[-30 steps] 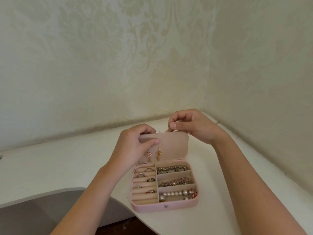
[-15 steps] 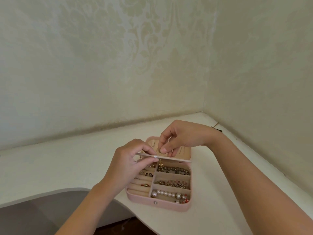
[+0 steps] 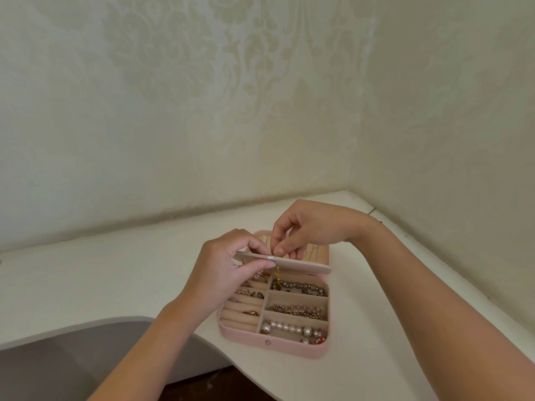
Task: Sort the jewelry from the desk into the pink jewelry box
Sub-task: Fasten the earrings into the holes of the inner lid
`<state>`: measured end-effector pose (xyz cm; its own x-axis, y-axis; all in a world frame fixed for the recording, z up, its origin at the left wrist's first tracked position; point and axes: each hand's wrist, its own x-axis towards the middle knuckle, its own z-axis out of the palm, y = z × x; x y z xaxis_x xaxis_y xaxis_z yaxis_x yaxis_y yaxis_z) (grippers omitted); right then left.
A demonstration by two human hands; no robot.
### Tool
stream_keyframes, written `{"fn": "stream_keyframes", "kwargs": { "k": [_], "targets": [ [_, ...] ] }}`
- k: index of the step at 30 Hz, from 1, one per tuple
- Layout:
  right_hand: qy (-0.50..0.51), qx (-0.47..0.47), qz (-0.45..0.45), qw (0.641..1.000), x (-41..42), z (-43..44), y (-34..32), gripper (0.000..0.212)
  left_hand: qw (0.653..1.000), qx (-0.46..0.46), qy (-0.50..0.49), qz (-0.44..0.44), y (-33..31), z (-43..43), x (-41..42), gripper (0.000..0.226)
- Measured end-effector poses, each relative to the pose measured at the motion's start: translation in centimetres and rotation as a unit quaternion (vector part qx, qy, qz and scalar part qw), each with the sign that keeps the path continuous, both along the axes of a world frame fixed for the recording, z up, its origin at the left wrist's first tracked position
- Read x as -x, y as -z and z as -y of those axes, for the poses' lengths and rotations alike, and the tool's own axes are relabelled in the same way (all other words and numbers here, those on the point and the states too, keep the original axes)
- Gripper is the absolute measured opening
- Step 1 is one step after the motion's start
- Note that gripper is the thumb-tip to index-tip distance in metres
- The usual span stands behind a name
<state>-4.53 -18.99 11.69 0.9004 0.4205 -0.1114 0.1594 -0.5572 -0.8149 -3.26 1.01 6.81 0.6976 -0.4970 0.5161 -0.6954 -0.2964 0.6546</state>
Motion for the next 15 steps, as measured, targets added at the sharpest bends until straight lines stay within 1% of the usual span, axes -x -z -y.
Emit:
{"fn": "stream_keyframes", "kwargs": {
  "k": [15],
  "targets": [
    [-0.020,-0.042,-0.045,0.998,-1.2,0.9,1.0,0.007,1.000,-0.012,0.007,-0.022,-0.5,0.1,-0.2,0.013]
  ]
}}
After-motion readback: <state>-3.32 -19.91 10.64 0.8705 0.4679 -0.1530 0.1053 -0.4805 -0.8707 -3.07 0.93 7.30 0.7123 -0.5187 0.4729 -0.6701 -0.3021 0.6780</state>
